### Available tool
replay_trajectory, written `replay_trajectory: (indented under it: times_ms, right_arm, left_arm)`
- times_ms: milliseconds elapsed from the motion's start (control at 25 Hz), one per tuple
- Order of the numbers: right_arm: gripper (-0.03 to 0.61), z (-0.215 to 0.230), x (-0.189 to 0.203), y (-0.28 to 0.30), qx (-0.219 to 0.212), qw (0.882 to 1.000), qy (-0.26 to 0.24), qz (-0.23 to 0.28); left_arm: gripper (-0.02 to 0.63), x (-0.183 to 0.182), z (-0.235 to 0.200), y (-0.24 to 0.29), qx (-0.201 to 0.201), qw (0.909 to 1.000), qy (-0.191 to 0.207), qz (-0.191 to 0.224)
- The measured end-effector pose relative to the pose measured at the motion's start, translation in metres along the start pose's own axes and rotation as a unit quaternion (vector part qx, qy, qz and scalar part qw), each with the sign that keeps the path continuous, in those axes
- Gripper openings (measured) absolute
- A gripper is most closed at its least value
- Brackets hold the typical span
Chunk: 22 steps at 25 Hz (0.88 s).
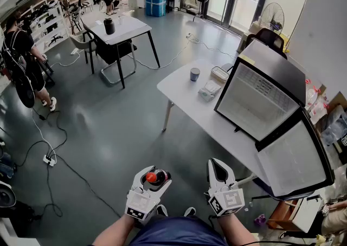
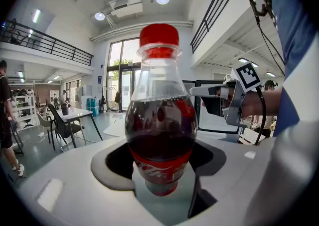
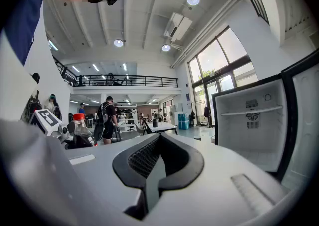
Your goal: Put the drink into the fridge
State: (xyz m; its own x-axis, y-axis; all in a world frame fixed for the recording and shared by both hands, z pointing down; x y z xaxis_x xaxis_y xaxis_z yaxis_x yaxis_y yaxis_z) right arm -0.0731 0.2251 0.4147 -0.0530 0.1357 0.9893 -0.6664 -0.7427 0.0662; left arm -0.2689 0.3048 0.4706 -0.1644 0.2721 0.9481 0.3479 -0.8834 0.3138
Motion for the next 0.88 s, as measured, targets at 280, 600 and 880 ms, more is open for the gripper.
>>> replay_trajectory:
  times_ms: [280,600,880]
  right_arm:
    - [0.006,0.026,-0.002,-0.013,0.003,1.000,0.003,0.002]
    - [0.006,0.060,-0.003,-0.024,0.016,1.000,0.024,0.010]
    - [0.006,0.098,-0.003,-0.043,0.022,0.999,0.044,0.015]
  left_arm:
    - [0.313,-0.009,0.021,0.017,0.003,1.0000,0.005,-0.004]
    - [0.313,-0.019,0.041,0.038,0.008,0.9997,0.011,-0.021]
    - [0.313,-0.027,0.062,0.060,-0.001,0.9995,0.002,-0.032]
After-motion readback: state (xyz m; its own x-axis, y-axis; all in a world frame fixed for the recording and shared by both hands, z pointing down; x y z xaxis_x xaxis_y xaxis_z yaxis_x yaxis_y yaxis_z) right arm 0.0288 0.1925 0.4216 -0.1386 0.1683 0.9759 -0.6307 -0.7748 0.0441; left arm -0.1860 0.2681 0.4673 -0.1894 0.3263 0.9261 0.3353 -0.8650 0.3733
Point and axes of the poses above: the fingertips, and each gripper's own axes: y forward along the fingers, z to its right, x out of its underside, the point moved 5 cm from there along -y, backward along the fingers, and after that the axes turned 2 degrees about y, right-handed, at the moved point
